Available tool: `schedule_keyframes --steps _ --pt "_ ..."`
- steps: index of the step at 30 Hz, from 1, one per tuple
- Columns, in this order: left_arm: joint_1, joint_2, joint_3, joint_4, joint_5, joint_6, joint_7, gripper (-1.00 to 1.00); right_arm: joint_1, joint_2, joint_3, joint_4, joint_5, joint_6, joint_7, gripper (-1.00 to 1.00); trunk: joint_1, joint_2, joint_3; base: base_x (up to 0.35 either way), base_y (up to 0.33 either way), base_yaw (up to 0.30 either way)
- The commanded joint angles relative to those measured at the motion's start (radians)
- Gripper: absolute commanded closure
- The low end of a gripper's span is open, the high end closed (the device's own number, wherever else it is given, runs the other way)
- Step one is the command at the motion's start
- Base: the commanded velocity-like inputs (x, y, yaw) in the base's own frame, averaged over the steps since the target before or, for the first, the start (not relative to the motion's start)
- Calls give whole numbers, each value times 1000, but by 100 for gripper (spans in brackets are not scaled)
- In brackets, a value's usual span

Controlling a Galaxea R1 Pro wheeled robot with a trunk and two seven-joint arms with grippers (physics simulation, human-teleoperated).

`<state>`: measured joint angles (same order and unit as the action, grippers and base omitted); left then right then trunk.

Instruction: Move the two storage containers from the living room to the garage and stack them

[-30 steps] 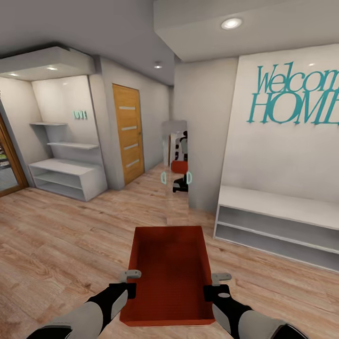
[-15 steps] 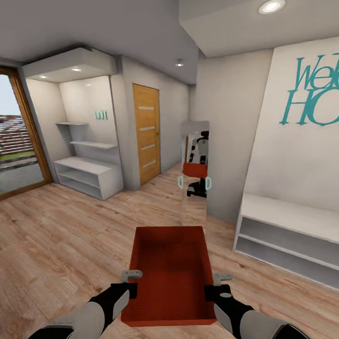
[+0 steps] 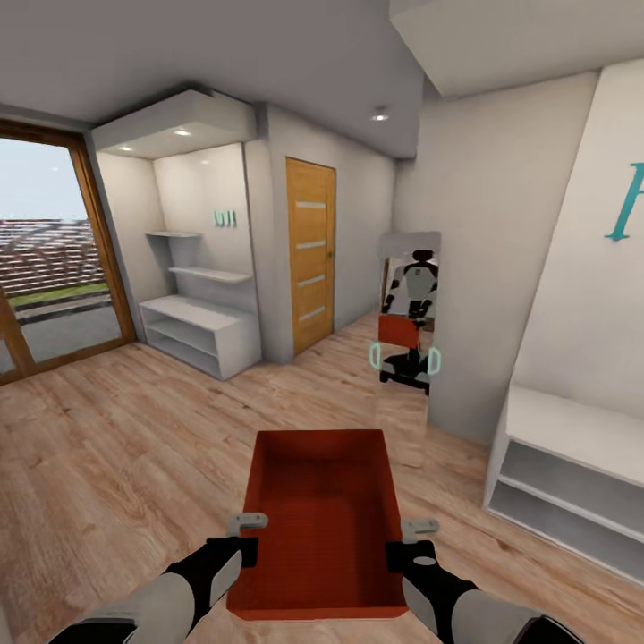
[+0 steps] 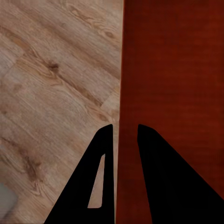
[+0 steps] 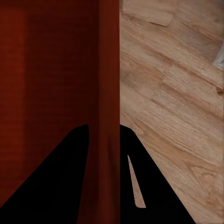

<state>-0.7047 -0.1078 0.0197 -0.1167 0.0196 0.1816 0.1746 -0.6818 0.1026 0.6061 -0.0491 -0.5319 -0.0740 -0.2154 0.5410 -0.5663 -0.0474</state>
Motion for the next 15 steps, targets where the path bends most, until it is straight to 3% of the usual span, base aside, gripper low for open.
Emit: schedule_keyframes --steps 1,15 --pt "-1 4 -1 -5 -20 7 28 100 -1 -18 0 3 -19 -6 -4 100 1 -2 -2 323 0 15" --pt "-1 5 0 -5 -20 7 28 100 -1 -18 1 4 -19 -6 -4 100 1 -2 -2 323 0 1"
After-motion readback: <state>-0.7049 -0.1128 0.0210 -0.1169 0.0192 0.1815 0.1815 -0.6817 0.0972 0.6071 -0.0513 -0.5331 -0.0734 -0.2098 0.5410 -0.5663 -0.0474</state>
